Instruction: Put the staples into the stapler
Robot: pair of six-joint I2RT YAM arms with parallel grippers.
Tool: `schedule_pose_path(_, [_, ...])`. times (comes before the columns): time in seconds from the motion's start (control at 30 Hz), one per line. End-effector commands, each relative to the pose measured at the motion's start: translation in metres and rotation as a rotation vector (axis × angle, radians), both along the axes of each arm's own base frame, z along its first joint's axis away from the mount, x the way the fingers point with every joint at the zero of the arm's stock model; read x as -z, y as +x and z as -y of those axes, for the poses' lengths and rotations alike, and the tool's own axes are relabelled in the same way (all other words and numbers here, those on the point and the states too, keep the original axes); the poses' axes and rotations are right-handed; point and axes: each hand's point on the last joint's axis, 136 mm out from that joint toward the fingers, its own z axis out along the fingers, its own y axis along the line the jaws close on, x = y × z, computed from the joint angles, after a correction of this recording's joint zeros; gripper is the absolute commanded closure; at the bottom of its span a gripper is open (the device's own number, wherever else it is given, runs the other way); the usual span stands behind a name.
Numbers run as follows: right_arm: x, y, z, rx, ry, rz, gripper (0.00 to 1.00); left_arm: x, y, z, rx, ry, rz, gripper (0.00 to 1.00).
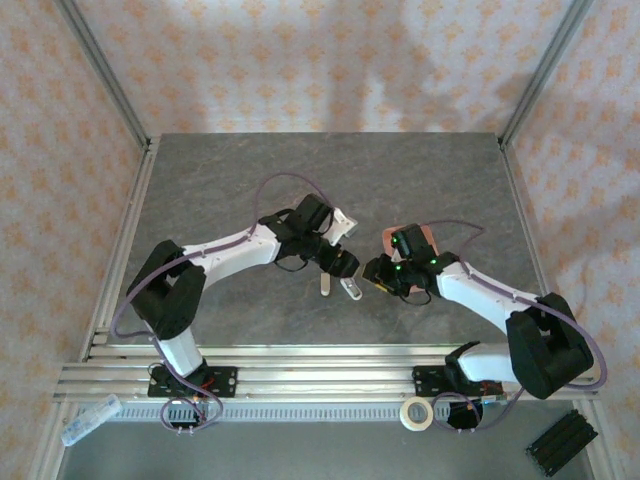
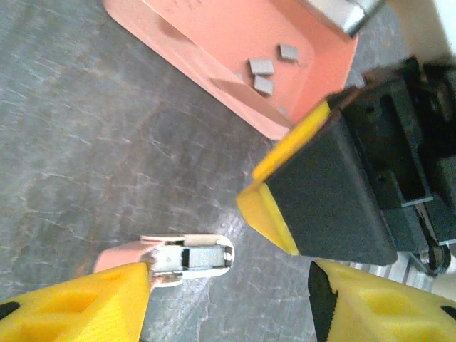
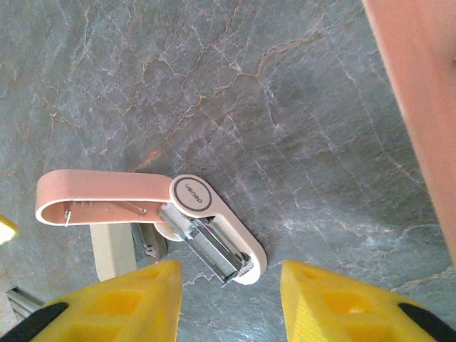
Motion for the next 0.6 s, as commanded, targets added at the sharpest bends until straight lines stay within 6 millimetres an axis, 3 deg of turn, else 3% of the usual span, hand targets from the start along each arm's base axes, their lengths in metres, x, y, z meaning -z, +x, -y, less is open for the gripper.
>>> schedule_pose_path(0.0, [0.004,-0.005,-0.001,-0.025,-0.01,-0.02,0.61,-0.015,0.026,-0.015,-0.134,-0.023,0.067,0.39])
schedule_pose_path(0.17, [0.008,-0.005,0.0,-0.028,-0.016,-0.022,0.61,0.004,0.033,-0.025,-0.15,0.069,0.048,0.38])
schedule_pose_path(0.47, [0.007,-0.006,-0.004,-0.05,0.001,-0.019,0.61,0.024,0.012,-0.008,-0.046,0.041,-0.073,0.41])
schedule_pose_path(0.57, [-0.002,-0.009,-0.014,-0.127,0.032,0.02,0.61,0.024,0.002,0.0,-0.004,0.026,-0.09,0.42])
